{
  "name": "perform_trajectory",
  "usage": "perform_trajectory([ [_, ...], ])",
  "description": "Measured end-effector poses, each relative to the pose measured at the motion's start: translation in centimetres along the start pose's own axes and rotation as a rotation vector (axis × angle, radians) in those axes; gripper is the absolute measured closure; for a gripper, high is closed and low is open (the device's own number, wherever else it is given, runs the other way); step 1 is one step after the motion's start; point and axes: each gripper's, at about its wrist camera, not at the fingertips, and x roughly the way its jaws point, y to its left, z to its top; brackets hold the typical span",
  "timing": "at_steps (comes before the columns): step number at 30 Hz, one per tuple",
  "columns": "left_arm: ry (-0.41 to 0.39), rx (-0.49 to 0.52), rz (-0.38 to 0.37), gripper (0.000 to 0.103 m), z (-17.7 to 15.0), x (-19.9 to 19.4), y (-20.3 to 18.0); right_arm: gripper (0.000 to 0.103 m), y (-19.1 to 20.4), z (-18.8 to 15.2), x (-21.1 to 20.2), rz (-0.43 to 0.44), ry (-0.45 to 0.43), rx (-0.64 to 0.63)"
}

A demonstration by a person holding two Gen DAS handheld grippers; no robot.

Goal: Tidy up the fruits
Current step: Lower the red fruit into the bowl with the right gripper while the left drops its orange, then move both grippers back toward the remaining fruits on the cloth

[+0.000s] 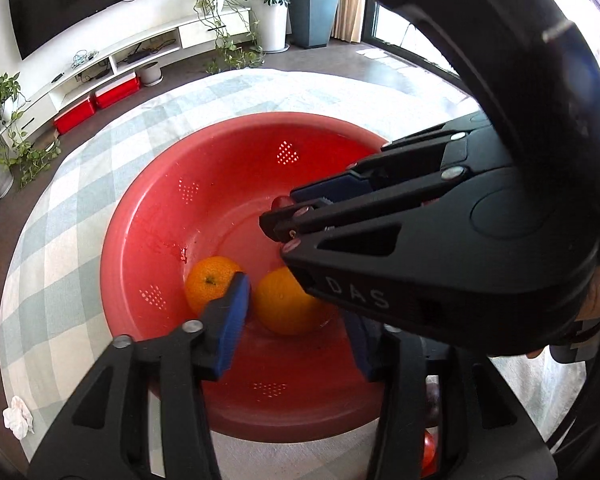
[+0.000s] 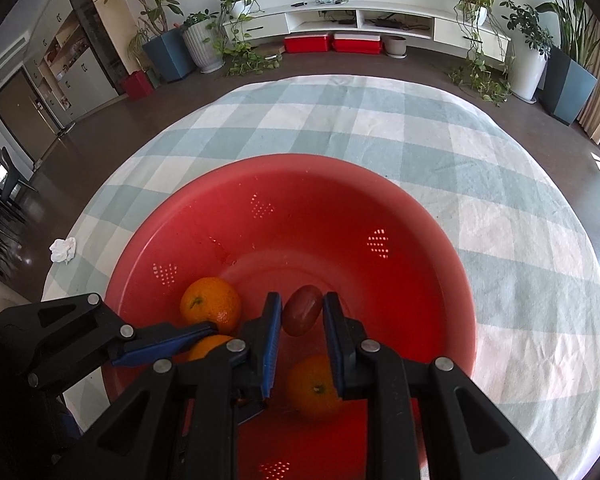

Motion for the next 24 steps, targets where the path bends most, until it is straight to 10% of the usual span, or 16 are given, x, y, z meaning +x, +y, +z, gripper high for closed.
perform_trajectory([
  [15, -0.083, -0.037, 0.015, 0.023, -0.5, -3.8, 0.5, 0.043, -0.9, -0.8, -5.0, 0.026, -0.117, 0.075],
  [24, -0.153, -0.072, 0.016, 0.0, -5.1, -8.8, -0.2, 0.022, -1.1, -6.8, -12.6, 0.097, -0.263, 0.14],
])
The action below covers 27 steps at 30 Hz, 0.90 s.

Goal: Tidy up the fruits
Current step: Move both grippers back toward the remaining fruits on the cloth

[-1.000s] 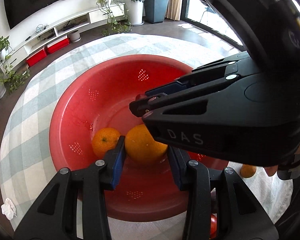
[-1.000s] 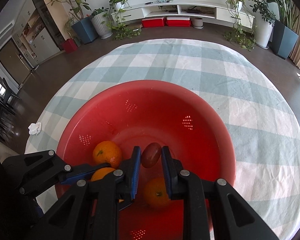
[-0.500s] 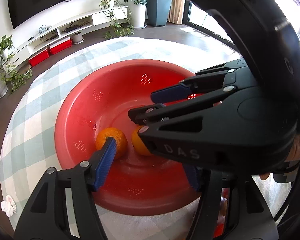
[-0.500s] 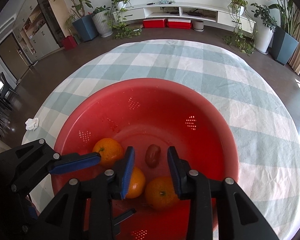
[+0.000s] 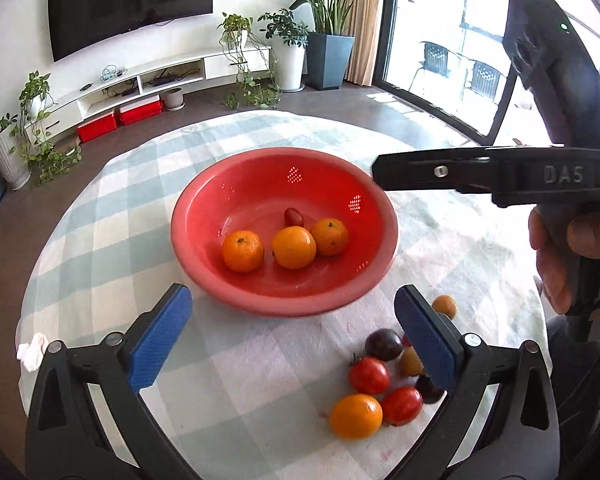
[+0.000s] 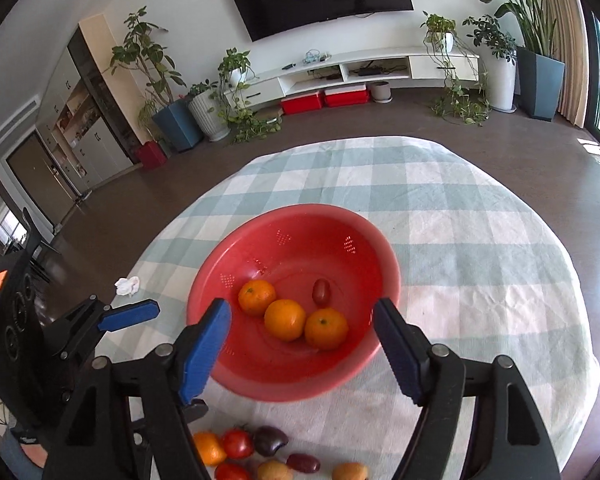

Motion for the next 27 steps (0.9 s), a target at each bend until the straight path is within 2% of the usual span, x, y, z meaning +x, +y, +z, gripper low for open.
perform_trajectory([
  [5, 0.004, 0.026, -0.013, 0.0, -4.8, -2.7, -1.8, 0.019, 0.0, -5.5, -3.9, 0.048, -0.032, 0.06],
  [10, 0.049, 0.006, -0.012, 0.0, -9.0, -2.9, -2.3, 0.015, -0.3, -10.9, -5.7, 0.038, -0.027, 0.107],
  [13, 0.11, -0.017, -0.008, 0.0, -9.9, -1.9, -2.2, 0.015, -0.8, -12.8, -6.2, 0.051, -0.027, 0.163],
  [19, 0.085, -0.114, -0.026, 0.002, -9.4, -1.2, -2.1, 0.015, -1.2, -13.7, -6.6, 0.045, -0.038, 0.199],
  [21, 0.089, -0.127, -0.033, 0.013, -9.3, -1.1, -2.5, 0.015, -1.2, -13.9, -6.8, 0.04, -0.046, 0.201],
  [27, 0.106, -0.183, -0.046, 0.033, -8.8, -0.1, -2.3, 0.019, -1.7, -14.2, -6.6, 0.033, -0.042, 0.22],
])
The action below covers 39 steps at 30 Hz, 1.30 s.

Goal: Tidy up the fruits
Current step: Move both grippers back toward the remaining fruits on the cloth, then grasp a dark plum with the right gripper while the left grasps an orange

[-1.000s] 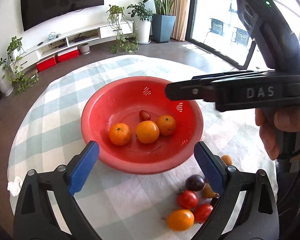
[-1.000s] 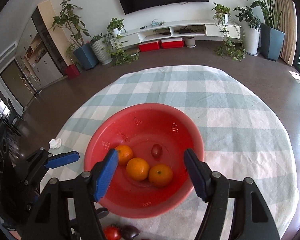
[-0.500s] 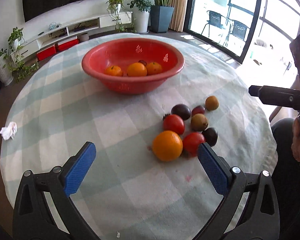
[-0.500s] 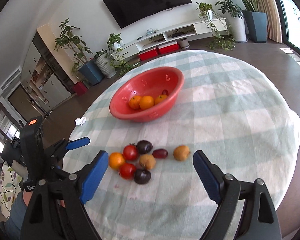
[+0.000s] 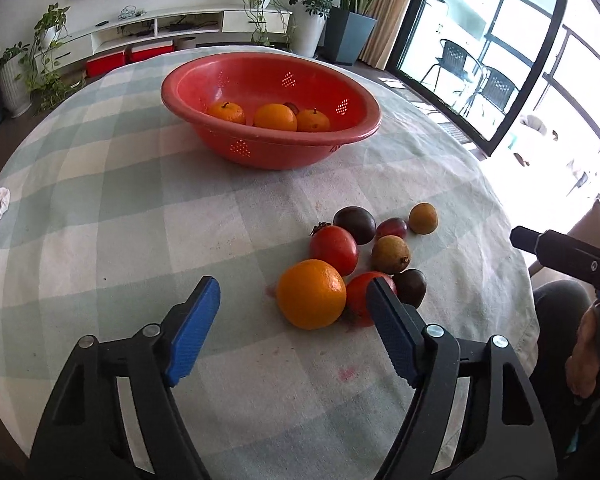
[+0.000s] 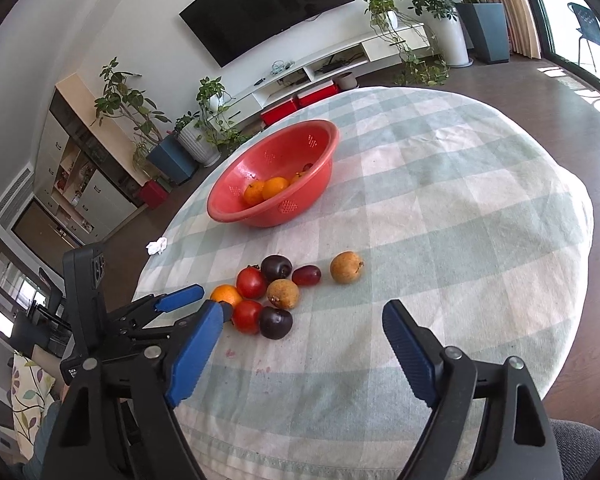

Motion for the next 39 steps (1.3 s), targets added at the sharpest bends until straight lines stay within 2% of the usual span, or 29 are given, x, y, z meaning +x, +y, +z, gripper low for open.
perform_trajectory([
  [5, -0.006, -0.016, -0.015, 0.041, 0.3, 0.1, -0.1, 0.021, 0.0, -0.1, 0.2, 0.001, 0.005, -0.012],
  [10, -0.01, -0.099, -0.086, 0.041, 0.1, 0.0, 0.9, 0.023, 0.1, -0.2, 0.2, 0.002, 0.005, -0.011],
  [12, -0.021, -0.128, -0.091, 0.041, 0.1, -0.3, 1.4, 0.023, 0.1, -0.2, 0.2, 0.001, 0.005, -0.012],
  [17, -0.018, -0.12, -0.097, 0.041, 0.1, -0.8, 1.8, 0.024, 0.1, -0.2, 0.2, 0.001, 0.006, -0.015],
  [20, -0.002, -0.041, -0.125, 0.041, 0.3, -1.0, 1.1, 0.027, 0.7, -0.2, 0.2, -0.005, 0.02, -0.049],
  [22, 0.023, 0.089, -0.144, 0.041, 0.5, -1.2, 0.0, 0.028, 1.3, -0.3, 0.3, -0.014, 0.03, -0.092],
  [25, 0.076, 0.311, -0.117, 0.04, 0.7, -1.1, -1.6, 0.031, 2.2, -0.6, 0.8, -0.021, 0.049, -0.146],
  [27, 0.101, 0.394, -0.13, 0.04, 0.7, -0.8, -1.7, 0.036, 2.6, -0.9, 1.3, -0.021, 0.072, -0.173],
  [31, 0.138, 0.475, -0.182, 0.04, 1.0, 0.0, -1.2, 0.039, 3.8, -1.5, 2.7, -0.035, 0.122, -0.252],
  [37, 0.175, 0.556, -0.2, 0.041, 1.2, 1.3, -1.3, 0.041, 5.0, -2.1, 4.7, -0.058, 0.18, -0.333],
  [39, 0.171, 0.566, -0.204, 0.046, 1.3, 1.4, -1.3, 0.042, 5.2, -2.2, 5.3, -0.07, 0.192, -0.351],
])
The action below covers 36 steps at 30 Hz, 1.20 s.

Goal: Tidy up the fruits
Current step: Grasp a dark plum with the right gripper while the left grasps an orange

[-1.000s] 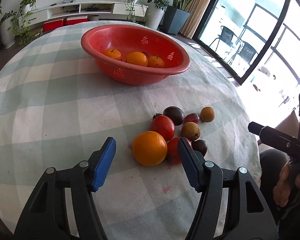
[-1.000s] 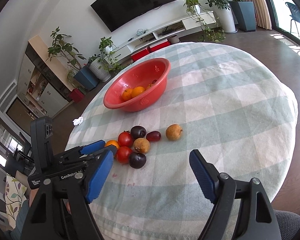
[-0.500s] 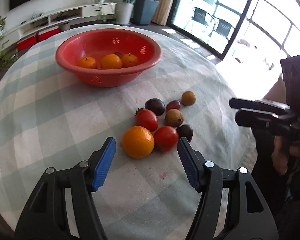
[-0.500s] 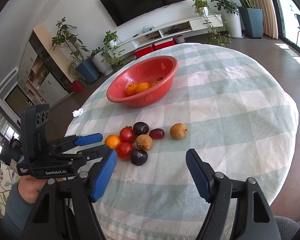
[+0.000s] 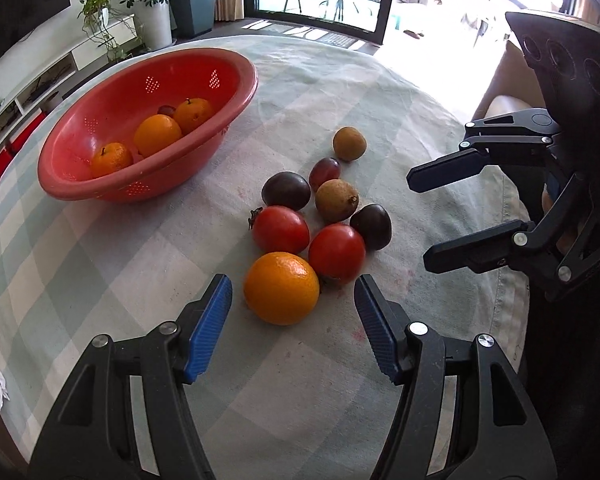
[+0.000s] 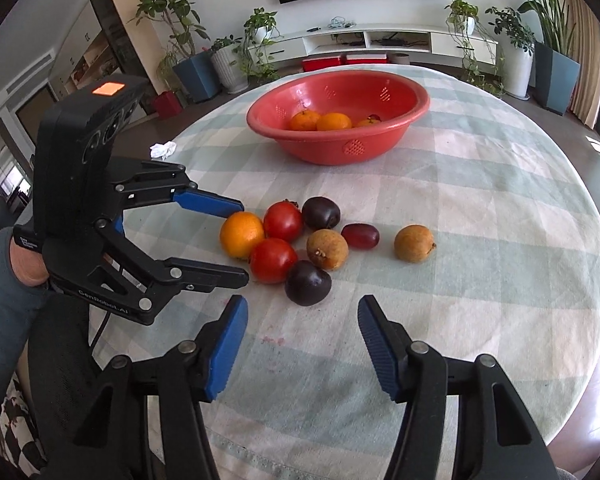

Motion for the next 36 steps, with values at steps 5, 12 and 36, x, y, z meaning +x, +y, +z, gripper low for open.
perform_trajectory([
  [5, -0.009, 0.004, -0.031, 0.053, 0.0, 0.1, 0.4, 0.045, 0.0, 0.0, 1.2, -0.014, 0.027, -0.008],
  [12, -0.002, 0.013, -0.046, 0.058, -0.2, 0.2, 0.7, 0.05, 0.1, 0.0, 2.0, -0.025, 0.046, -0.015],
  [36, -0.071, -0.094, -0.021, 0.067, -1.3, -2.1, 0.6, 0.06, 0.6, 0.7, 2.8, -0.054, 0.038, -0.031],
])
